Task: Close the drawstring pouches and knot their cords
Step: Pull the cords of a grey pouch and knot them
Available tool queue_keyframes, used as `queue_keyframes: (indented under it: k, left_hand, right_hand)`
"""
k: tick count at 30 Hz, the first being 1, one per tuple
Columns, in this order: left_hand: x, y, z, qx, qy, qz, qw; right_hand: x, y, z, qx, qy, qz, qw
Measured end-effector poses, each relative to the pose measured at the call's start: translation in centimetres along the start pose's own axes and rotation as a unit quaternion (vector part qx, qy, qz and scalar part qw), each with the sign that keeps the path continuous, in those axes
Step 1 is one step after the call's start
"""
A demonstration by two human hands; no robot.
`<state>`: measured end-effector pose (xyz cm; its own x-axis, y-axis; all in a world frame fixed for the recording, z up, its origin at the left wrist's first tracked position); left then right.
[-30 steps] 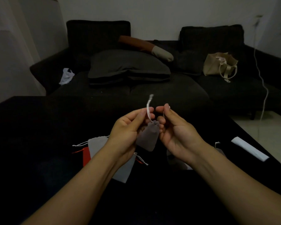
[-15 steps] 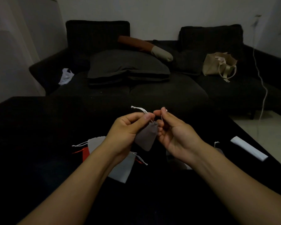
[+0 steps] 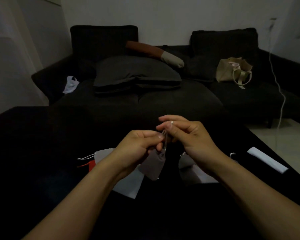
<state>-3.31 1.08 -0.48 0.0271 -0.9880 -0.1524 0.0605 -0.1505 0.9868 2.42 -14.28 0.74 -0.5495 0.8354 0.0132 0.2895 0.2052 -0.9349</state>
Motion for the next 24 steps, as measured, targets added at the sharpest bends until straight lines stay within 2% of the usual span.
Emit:
queue_keyframes:
  k: [3,7,10,16,24]
  left_hand:
    - [0.7,0.2,0.4,-0.002,-0.043,0.001,0.999]
    - [1.0,0.4,0.9,0.004,-0.047,-0.022,0.999]
    - [1.1,0.0,0.8,0.002,-0.021,-0.069,0.997]
    - [1.1,-0.5,0.1,0.003,0.059,-0.011,0.998]
    - [1.3,-1.0,-0.3,0.009,0.124,0.047,0.991]
  right_hand:
    - [-0.1,-0.3,0.2,0.011,-0.029,-0.013,0.999]
    - [0.0,0.3,0.2,0.024,-0.03,-0.002,0.999]
    - [-0.1,0.5,0.0,0.048,-0.02,0.022,0.998]
    - [-1.2,0.9,-0.4,0.138,0.009,-0.055,0.989]
    - [-0.9,0.5,-0.2,0.117,0.085,-0.067,0.987]
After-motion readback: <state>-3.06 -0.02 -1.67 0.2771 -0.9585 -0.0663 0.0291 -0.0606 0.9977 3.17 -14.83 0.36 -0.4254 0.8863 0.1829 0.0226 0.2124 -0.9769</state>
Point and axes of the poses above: each hand's wrist, its own z-axis away from the middle knuckle, its own x-axis out of the palm, y = z × x, the point moved 1 cm from there along -z, towards the middle knuckle, and after that the axes turned 8 degrees about -z, right-handed, at the moved point
